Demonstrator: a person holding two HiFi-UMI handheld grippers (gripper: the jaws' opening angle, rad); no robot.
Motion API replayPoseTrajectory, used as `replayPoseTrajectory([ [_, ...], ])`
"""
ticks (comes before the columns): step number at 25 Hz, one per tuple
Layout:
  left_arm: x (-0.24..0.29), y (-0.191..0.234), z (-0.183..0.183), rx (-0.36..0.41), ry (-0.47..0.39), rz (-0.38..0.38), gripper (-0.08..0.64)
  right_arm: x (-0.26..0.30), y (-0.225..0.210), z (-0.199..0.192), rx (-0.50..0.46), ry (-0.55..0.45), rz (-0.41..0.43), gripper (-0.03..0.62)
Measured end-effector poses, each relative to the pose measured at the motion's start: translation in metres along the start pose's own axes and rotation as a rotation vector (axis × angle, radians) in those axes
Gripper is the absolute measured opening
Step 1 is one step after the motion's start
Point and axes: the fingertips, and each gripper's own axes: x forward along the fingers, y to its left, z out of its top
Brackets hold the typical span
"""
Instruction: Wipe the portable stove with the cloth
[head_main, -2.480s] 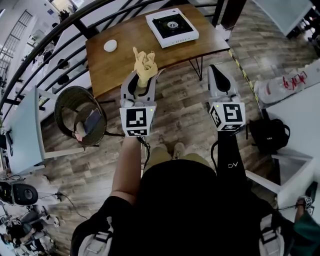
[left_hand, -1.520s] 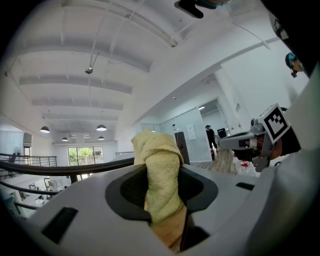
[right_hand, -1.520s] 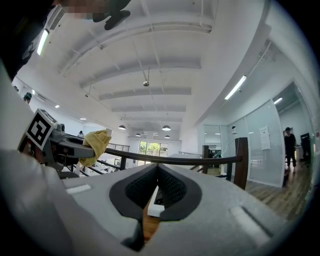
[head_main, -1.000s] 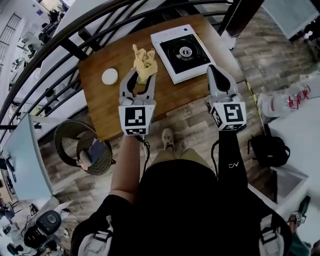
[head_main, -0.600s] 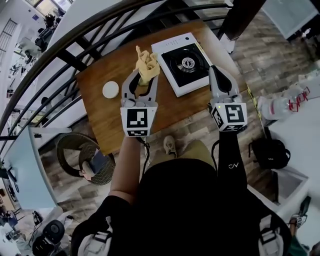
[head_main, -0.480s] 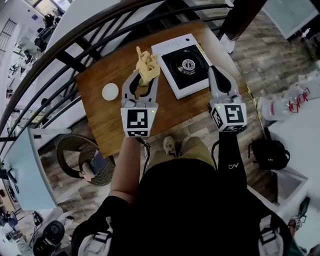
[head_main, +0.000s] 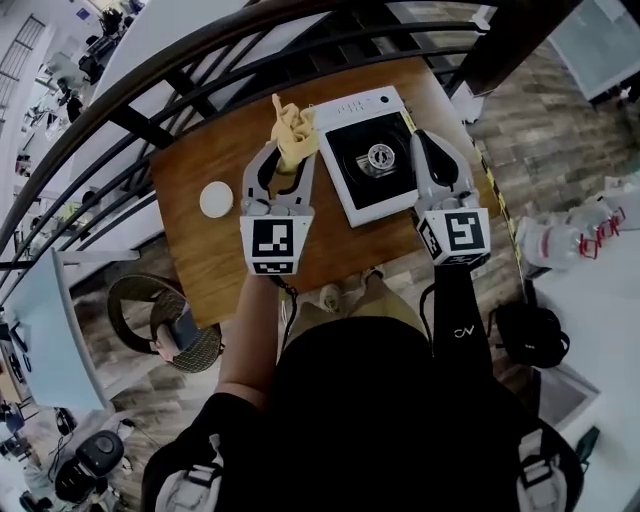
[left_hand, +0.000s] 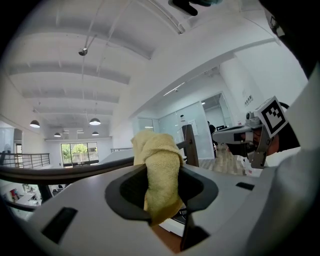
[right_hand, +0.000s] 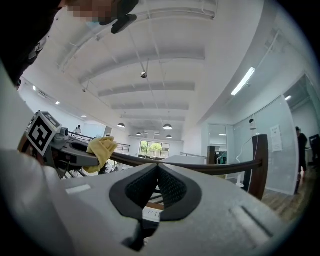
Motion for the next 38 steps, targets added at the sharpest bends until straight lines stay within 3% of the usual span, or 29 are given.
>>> replayPoseTrajectory([
  [8, 0.073, 0.022, -0.017, -0.022, 0.078, 0.120, 0.149, 0.097, -0.042, -0.016, 0.036, 0.004, 0.169, 0.002],
  [15, 0.102, 0.035, -0.071, -0.062, 0.204, 0.217, 0.149, 0.168, -0.032, -0.055, 0.097, 0.037, 0.341, 0.002],
  [21, 0.125, 0.037, -0.160, -0.087, 0.400, 0.188, 0.149, 0.192, -0.018, -0.089, 0.123, 0.099, 0.424, 0.002],
  [27, 0.148, 0.049, -0.251, -0.224, 0.576, 0.122, 0.150, 0.194, -0.004, -0.111, 0.094, 0.166, 0.456, 0.002],
  [31, 0.164, 0.048, -0.268, -0.227, 0.620, 0.067, 0.150, 0.192, -0.010, -0.116, 0.076, 0.183, 0.459, 0.002],
  [38, 0.164, 0.038, -0.272, -0.261, 0.663, 0.060, 0.150, 0.195, -0.019, -0.120, 0.095, 0.193, 0.468, 0.002],
])
